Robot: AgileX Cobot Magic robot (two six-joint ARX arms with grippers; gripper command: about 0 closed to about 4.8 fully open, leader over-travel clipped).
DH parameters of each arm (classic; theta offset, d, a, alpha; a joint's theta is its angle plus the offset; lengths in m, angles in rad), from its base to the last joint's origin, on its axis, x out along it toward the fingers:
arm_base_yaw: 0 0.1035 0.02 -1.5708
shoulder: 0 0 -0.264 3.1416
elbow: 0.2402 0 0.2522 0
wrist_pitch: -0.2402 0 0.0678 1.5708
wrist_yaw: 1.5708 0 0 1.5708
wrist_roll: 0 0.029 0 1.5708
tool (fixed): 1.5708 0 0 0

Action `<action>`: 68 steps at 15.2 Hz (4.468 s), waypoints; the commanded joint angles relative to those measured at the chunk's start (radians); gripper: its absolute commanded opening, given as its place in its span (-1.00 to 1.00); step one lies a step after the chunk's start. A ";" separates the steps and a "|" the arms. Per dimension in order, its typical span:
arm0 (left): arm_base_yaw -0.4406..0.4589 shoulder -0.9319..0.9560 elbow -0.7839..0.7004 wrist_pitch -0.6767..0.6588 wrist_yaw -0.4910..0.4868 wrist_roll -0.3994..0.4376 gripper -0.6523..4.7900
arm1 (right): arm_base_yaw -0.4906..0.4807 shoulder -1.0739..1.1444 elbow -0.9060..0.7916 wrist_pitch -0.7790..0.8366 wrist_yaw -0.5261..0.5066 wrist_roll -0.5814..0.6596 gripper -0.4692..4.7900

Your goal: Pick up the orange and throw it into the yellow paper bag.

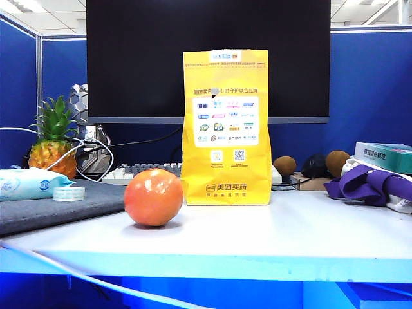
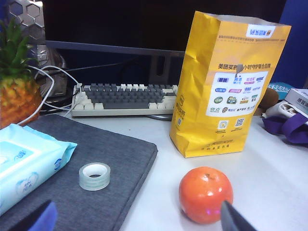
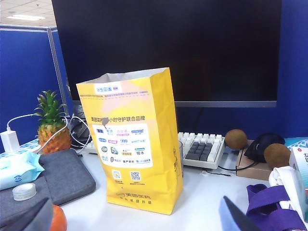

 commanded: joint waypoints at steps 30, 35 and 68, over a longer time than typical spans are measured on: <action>0.001 1.419 0.810 -0.199 0.354 0.320 1.00 | 0.004 0.820 0.442 -0.130 -0.500 0.112 1.00; 0.001 1.514 0.811 -0.103 0.333 0.320 1.00 | 0.006 0.822 0.442 -0.193 -0.504 0.102 1.00; 0.003 1.279 1.061 0.117 0.518 0.452 -0.01 | 0.014 0.826 0.442 -0.152 -0.537 0.122 1.00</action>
